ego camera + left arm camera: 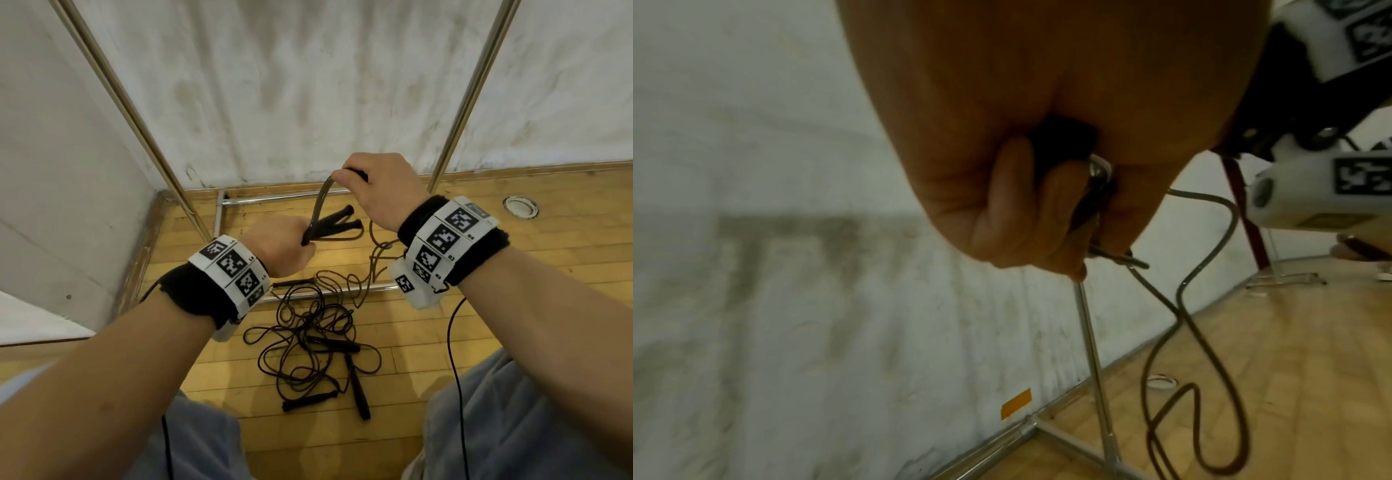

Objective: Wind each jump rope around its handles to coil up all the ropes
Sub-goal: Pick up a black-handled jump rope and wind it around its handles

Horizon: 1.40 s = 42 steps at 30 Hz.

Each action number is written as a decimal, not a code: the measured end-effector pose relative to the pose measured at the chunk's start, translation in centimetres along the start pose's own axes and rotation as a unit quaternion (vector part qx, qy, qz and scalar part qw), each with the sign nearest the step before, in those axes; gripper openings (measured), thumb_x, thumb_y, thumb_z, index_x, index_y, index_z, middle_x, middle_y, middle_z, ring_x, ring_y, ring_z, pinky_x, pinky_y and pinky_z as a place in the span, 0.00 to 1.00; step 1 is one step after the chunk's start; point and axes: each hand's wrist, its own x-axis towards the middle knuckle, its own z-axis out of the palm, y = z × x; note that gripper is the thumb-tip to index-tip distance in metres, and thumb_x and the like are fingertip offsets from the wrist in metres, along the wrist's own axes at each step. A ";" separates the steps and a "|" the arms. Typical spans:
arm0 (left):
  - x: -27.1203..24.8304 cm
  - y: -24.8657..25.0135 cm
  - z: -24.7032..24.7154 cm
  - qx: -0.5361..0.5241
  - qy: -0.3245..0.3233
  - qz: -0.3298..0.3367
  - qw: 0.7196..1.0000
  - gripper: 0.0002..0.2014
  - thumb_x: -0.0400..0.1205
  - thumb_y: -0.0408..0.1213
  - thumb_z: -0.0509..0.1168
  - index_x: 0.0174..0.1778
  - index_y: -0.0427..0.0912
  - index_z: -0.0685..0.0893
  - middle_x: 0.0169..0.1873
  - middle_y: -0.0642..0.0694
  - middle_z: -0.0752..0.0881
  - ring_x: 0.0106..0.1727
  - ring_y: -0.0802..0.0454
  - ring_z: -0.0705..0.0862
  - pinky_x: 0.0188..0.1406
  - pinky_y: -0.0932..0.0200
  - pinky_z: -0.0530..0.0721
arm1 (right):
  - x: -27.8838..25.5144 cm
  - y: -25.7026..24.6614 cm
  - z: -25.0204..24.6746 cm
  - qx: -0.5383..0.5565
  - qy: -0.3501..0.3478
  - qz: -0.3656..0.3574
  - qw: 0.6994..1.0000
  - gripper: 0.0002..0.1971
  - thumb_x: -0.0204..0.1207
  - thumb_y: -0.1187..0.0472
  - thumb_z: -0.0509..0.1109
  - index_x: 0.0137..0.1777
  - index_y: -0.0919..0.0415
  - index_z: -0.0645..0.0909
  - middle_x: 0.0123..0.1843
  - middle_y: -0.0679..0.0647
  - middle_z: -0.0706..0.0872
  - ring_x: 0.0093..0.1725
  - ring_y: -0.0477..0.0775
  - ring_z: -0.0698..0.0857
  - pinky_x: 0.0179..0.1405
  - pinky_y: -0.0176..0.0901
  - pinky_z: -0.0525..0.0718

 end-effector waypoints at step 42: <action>1.0 -1.8 -0.5 -0.129 0.280 -0.044 0.950 0.08 0.86 0.46 0.57 0.49 0.46 0.68 0.30 0.54 0.75 0.29 0.57 0.74 0.23 0.61 0.65 | -2.5 -4.6 3.7 0.087 -0.200 0.047 0.975 0.25 0.86 0.51 0.50 0.25 0.56 0.59 0.23 0.49 0.63 0.24 0.48 0.63 0.27 0.43 0.60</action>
